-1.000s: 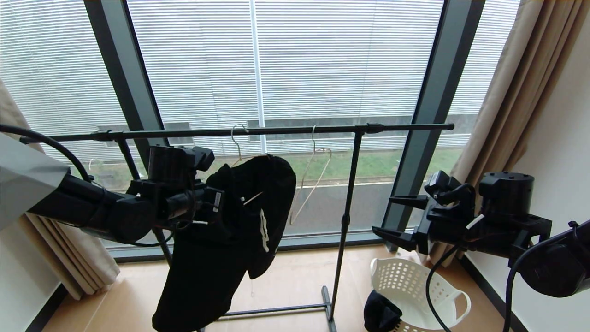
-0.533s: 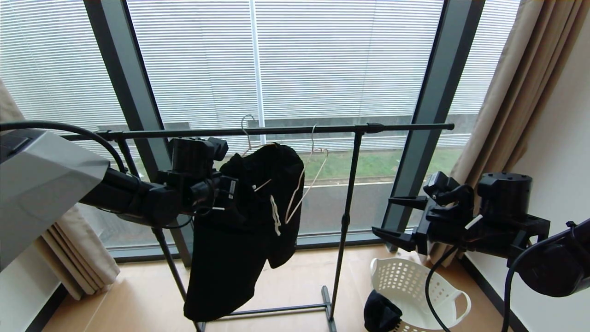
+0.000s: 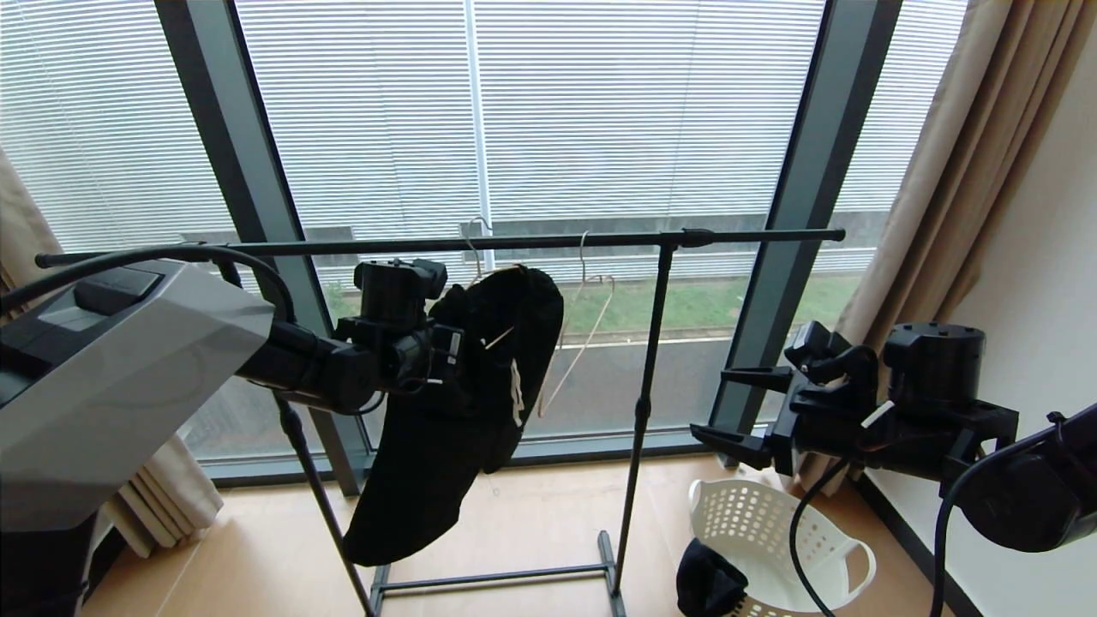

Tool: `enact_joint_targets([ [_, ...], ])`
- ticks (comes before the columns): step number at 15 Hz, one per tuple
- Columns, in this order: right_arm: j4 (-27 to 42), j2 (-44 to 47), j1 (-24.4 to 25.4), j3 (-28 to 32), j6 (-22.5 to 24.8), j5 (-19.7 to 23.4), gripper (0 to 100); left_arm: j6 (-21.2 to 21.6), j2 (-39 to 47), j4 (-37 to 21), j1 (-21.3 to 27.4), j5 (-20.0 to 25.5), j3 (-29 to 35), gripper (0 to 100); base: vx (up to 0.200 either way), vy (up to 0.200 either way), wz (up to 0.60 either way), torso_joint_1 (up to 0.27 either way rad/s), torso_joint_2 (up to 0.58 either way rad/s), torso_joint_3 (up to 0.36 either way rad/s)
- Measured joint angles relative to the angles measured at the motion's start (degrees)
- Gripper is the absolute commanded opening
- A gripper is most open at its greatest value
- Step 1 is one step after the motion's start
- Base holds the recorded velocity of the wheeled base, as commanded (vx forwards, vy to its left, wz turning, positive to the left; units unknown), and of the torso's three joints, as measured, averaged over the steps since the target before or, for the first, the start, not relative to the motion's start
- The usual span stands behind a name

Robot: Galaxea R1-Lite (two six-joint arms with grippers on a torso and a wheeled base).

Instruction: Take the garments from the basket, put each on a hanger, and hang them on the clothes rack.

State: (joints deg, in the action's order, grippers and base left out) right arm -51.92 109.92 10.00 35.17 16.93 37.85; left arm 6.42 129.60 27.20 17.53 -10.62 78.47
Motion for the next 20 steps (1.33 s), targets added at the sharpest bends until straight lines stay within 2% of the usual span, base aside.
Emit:
enact_joint_targets([
  [20, 0.0, 1.0, 0.7, -0.1, 0.9, 0.0, 100, -0.2, 6.6, -0.2, 1.6, -0.6, 6.8, 0, 0.000, 0.000, 0.00, 0.000, 0.00, 0.000],
])
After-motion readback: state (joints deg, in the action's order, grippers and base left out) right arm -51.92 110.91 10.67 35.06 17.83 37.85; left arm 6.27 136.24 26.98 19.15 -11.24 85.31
